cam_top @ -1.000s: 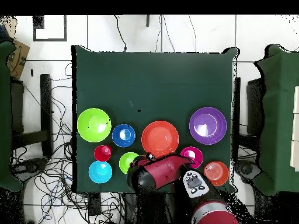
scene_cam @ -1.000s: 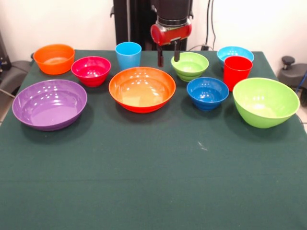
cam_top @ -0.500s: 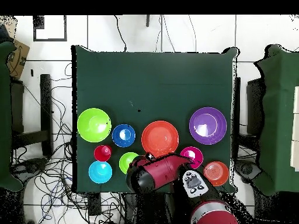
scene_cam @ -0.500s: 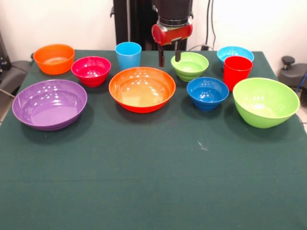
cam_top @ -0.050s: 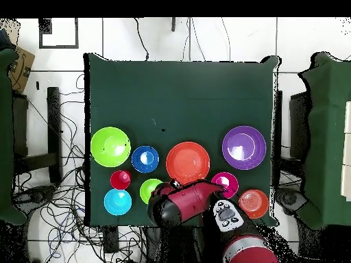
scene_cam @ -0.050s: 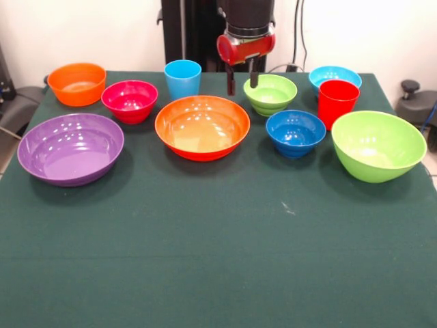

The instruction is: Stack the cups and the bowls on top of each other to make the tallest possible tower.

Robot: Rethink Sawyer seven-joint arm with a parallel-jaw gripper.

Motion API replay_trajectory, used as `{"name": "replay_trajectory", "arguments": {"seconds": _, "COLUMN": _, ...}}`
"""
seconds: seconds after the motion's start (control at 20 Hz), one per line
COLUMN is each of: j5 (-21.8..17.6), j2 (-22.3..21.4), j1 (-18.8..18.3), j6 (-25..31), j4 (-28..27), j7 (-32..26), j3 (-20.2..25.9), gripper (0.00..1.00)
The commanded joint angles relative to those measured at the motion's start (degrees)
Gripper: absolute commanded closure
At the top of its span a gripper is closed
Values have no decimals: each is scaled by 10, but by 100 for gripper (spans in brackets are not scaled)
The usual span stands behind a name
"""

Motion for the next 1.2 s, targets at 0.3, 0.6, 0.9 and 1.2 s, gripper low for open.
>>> {"name": "replay_trajectory", "arguments": {"seconds": 0.3, "j5": 2, "j2": 64, "j1": 27, "j6": -9, "j4": -3, "j7": 72, "j3": 10, "gripper": 0}}
{"name": "replay_trajectory", "arguments": {"seconds": 0.6, "j5": 1, "j2": 85, "j1": 39, "j6": -19, "j4": -9, "j7": 79, "j3": -1, "gripper": 0}}
{"name": "replay_trajectory", "arguments": {"seconds": 0.9, "j5": 1, "j2": 83, "j1": 40, "j6": -16, "j4": -10, "j7": 72, "j3": -4, "gripper": 0}}
{"name": "replay_trajectory", "arguments": {"seconds": 1.2, "j5": 1, "j2": 87, "j1": 45, "j6": -21, "j4": -13, "j7": 72, "j3": -9, "gripper": 0}}
